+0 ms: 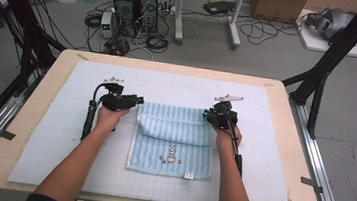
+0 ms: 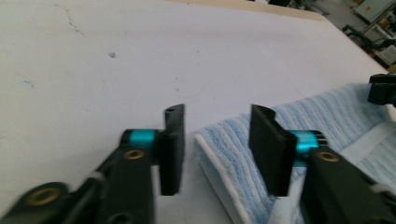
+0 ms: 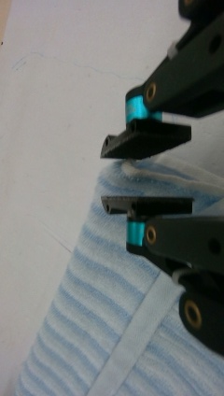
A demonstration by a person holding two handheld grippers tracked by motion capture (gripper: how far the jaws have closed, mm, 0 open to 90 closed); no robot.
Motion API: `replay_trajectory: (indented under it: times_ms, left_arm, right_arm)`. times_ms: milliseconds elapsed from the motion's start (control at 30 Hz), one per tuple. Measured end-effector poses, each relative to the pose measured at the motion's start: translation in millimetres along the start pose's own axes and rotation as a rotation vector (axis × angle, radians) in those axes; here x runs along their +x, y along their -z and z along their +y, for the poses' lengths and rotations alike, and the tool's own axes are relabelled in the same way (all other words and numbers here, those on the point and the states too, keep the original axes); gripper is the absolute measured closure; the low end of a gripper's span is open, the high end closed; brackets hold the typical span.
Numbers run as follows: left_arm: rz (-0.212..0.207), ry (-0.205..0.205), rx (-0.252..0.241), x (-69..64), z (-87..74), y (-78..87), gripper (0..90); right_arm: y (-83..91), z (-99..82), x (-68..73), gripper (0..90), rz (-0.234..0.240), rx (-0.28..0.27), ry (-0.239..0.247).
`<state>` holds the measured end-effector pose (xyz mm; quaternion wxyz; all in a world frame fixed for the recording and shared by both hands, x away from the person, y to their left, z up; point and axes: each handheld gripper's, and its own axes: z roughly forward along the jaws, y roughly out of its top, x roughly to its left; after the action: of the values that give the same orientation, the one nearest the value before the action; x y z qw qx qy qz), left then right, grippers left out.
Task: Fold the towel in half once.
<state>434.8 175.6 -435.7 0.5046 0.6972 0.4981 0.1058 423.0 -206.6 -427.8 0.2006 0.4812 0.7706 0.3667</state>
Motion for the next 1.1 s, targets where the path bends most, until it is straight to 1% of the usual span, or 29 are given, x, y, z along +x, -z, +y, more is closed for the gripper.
replay_trajectory:
  times_ms: [33, 100, 167, 200, 233, 267, 333, 367, 433, 500, 567, 600, 667, 700, 733, 800, 833, 867, 900, 933, 967, 1033, 1067, 1100]
  left_arm:
    - [-0.010, -0.014, -0.012, -1.0, 0.0, 3.8, 51.2]
    - [-0.037, -0.022, -0.024, -3.4, -0.6, 11.2, 49.5]
    - [-0.069, -0.035, -0.020, -6.6, -2.8, 16.9, 48.7]
    - [-0.084, -0.041, -0.011, -8.3, -4.2, 19.1, 48.7]
    - [-0.101, -0.043, 0.009, -9.9, -5.1, 20.1, 48.8]
    - [-0.116, -0.041, 0.023, -12.2, -6.2, 20.6, 48.5]
    - [-0.132, -0.064, 0.018, -18.4, -10.2, 23.3, 47.9]
    - [-0.140, -0.069, 0.025, -21.3, -12.1, 23.7, 48.0]
    - [-0.146, -0.081, 0.041, -26.6, -16.6, 23.0, 47.9]
    - [-0.144, -0.082, 0.069, -30.1, -21.3, 19.8, 47.9]
    - [-0.129, -0.093, 0.102, -33.6, -24.1, 15.6, 46.9]
    - [-0.119, -0.099, 0.114, -35.8, -25.2, 13.8, 47.0]
    - [-0.087, -0.118, 0.140, -39.1, -26.9, 10.5, 49.6]
    - [-0.070, -0.131, 0.150, -39.9, -27.9, 9.3, 52.7]
    - [-0.061, -0.137, 0.160, -40.0, -28.9, 8.5, 56.7]
    - [-0.050, -0.133, 0.165, -40.8, -30.0, 9.1, 66.6]
    - [-0.054, -0.145, 0.164, -41.0, -29.7, 10.4, 76.5]
    - [-0.059, -0.153, 0.153, -42.3, -29.9, 11.5, 82.6]
    - [-0.059, -0.166, 0.141, -43.4, -30.3, 13.4, 84.6]
    - [-0.067, -0.164, 0.129, -43.8, -30.8, 15.5, 85.5]
    - [-0.073, -0.161, 0.127, -43.6, -31.1, 17.4, 86.1]
    - [-0.080, -0.169, 0.116, -43.9, -32.4, 22.3, 86.5]
    - [-0.096, -0.162, 0.104, -44.2, -33.2, 25.2, 86.5]
    - [-0.106, -0.163, 0.096, -44.7, -33.7, 28.2, 86.6]
  right_arm:
    - [2.5, 0.2, -0.8, 61.1, -0.002, -0.008, -0.005]
    - [8.3, 0.0, -1.0, 57.3, 0.017, -0.022, -0.018]
    - [13.9, -1.7, -1.2, 56.7, 0.035, -0.026, -0.016]
    - [16.5, -3.0, -1.0, 56.7, 0.043, -0.024, -0.016]
    - [19.0, -4.4, -0.9, 56.7, 0.042, -0.020, -0.016]
    - [21.1, -5.7, -1.4, 56.7, 0.053, -0.016, -0.019]
    - [26.7, -7.5, -0.7, 56.9, 0.065, -0.015, -0.017]
    - [29.6, -8.4, -0.2, 57.1, 0.078, -0.022, -0.014]
    - [35.2, -10.2, 2.5, 57.3, 0.096, -0.022, -0.003]
    - [38.0, -11.9, 5.4, 57.3, 0.112, -0.010, 0.010]
    - [37.2, -15.3, 6.8, 57.7, 0.124, 0.016, 0.013]
    - [36.1, -17.8, 7.6, 59.7, 0.122, 0.027, 0.007]
    - [32.5, -23.5, 8.0, 62.9, 0.118, 0.057, 0.002]
    - [30.6, -26.6, 7.8, 64.2, 0.114, 0.075, 0.003]
    - [29.0, -29.6, 7.2, 68.0, 0.117, 0.095, -0.002]
    - [28.0, -34.8, 5.7, 75.3, 0.120, 0.099, 0.001]
    - [29.5, -36.3, 5.6, 79.3, 0.118, 0.088, 0.000]
    - [31.2, -36.9, 5.5, 81.5, 0.108, 0.081, 0.008]
    - [32.7, -37.0, 6.1, 82.8, 0.102, 0.077, 0.010]
    - [34.1, -36.9, 6.1, 83.6, 0.100, 0.069, 0.022]
    - [35.7, -36.7, 6.9, 84.7, 0.102, 0.066, 0.019]
    - [38.7, -36.4, 8.6, 85.4, 0.104, 0.055, 0.031]
    - [40.6, -36.3, 9.8, 86.1, 0.103, 0.048, 0.033]
    - [42.4, -36.4, 11.0, 86.6, 0.111, 0.042, 0.034]
